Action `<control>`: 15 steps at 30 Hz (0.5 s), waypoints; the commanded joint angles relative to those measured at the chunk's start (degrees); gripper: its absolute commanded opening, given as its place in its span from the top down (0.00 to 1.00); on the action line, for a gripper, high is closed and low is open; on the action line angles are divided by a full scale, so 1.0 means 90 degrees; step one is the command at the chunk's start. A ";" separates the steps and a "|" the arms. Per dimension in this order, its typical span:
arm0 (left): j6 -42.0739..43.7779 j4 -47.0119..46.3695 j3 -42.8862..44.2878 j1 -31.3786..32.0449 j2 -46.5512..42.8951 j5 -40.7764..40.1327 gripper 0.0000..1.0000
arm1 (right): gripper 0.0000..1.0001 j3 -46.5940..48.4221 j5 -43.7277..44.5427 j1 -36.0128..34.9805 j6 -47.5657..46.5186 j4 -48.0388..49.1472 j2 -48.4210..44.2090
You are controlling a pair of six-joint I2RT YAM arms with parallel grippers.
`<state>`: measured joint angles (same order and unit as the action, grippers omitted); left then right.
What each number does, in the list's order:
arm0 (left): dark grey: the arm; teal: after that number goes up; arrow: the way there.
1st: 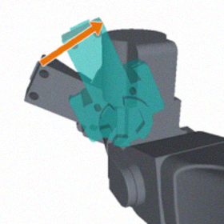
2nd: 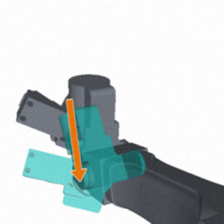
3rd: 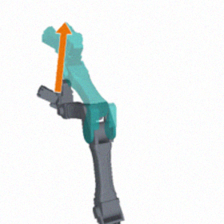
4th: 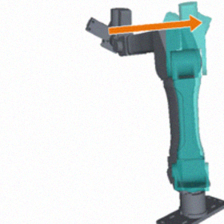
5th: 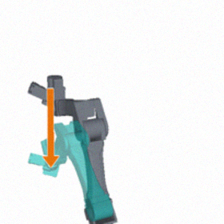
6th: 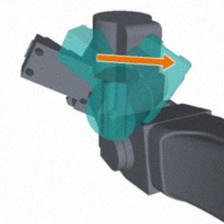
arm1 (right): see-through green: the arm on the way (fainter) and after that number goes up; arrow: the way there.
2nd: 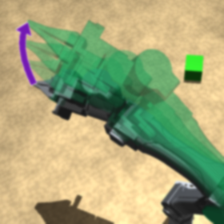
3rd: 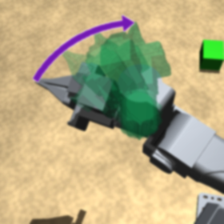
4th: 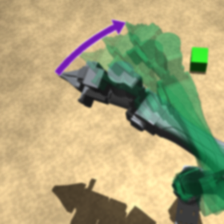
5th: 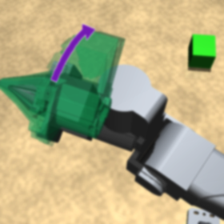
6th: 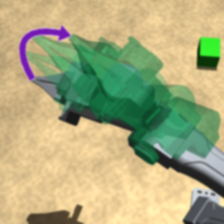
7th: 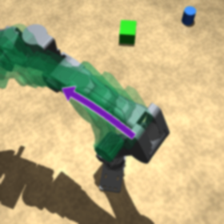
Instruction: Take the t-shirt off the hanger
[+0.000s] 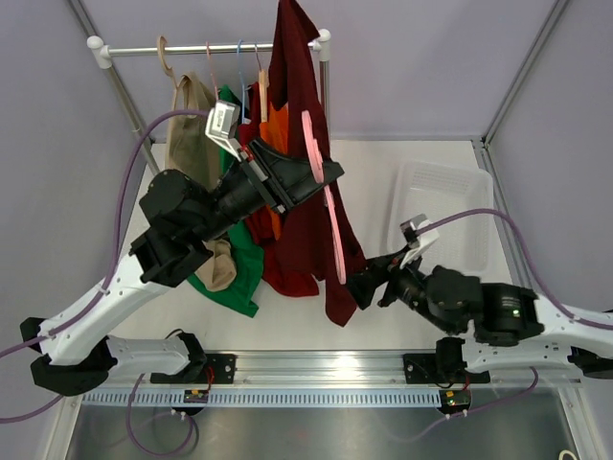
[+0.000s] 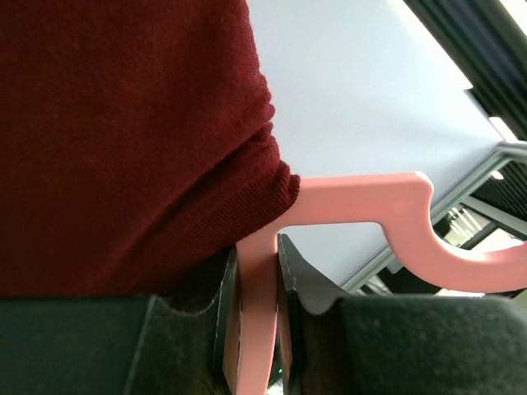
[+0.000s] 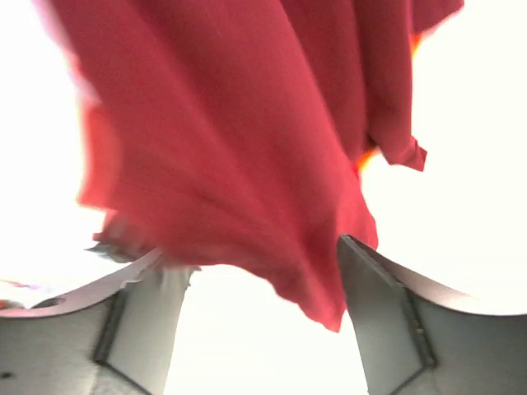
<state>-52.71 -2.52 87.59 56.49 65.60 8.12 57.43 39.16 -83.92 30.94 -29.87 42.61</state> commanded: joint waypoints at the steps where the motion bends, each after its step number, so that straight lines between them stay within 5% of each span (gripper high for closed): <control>1: 0.0212 -0.0940 -0.0591 0.0022 -0.0365 -0.0101 1.00 | 0.17 0.1427 -0.0443 -0.0051 -0.0146 -0.1192 -0.0174; 7: 0.0855 -0.0931 -0.0554 0.0032 -0.0249 -0.0744 1.00 | 0.16 0.2222 -0.1177 -0.0051 -0.0604 -0.1331 0.0012; 15: 0.0730 -0.1038 -0.0358 0.0032 0.0278 -0.0824 1.00 | 0.28 0.2836 0.0150 -0.0051 -0.1396 -0.1124 0.0928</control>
<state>-47.42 -4.56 80.90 56.47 66.61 2.63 79.31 35.83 -84.01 23.20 -39.07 45.56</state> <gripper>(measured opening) 0.209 0.740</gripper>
